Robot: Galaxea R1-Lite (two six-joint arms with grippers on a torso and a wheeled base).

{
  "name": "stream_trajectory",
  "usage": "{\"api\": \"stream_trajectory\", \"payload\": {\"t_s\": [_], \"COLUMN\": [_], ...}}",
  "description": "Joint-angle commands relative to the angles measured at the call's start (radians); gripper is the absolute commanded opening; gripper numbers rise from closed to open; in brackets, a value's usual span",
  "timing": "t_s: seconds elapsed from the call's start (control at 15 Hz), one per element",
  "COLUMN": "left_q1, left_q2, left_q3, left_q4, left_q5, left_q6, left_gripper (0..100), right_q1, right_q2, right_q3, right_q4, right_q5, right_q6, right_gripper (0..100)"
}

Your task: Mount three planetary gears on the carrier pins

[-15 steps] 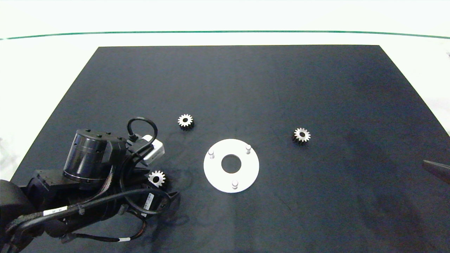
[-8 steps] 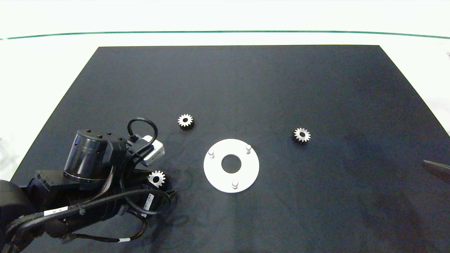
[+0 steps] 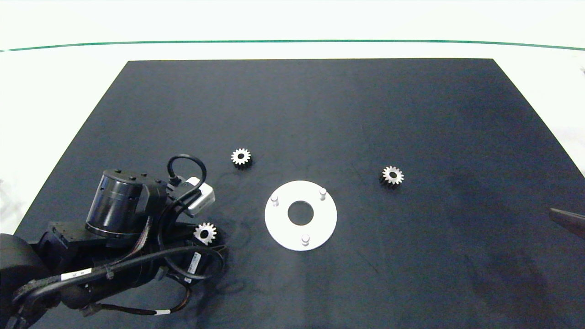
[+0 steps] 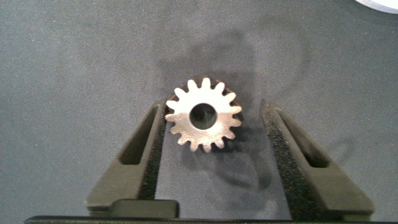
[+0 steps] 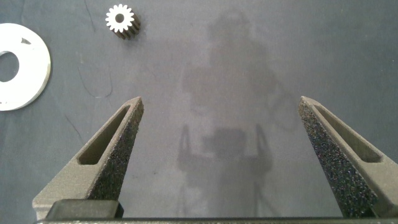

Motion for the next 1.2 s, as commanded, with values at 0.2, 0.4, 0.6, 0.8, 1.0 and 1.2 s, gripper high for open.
{"api": "stream_trajectory", "payload": {"t_s": [0.2,0.4,0.6,0.8,1.0,1.2], "left_q1": [-0.003,-0.003,-0.003,-0.004,-0.006,-0.006], "left_q2": [0.008,0.014,0.017,0.017,0.014,0.01], "left_q3": [-0.001,0.003,0.003,0.0,0.0,0.003], "left_q4": [-0.004,-0.004,-0.004,-0.006,-0.004,0.0], "left_q5": [0.001,0.001,0.001,0.001,0.001,0.001], "left_q6": [0.001,0.001,0.001,0.001,0.002,0.001], "left_gripper": [50,44,38,32,26,22], "right_q1": [0.0,0.0,0.0,0.0,0.0,0.0], "right_q2": [-0.001,-0.001,0.001,0.001,0.001,0.001], "right_q3": [0.0,0.0,0.0,0.0,0.0,0.0], "right_q4": [0.001,0.001,0.001,0.001,0.001,0.001], "right_q5": [0.0,0.0,0.0,0.0,0.0,0.0], "right_q6": [-0.002,-0.002,-0.002,-0.002,-0.002,-0.002], "right_gripper": [100,100,100,100,100,100]}}
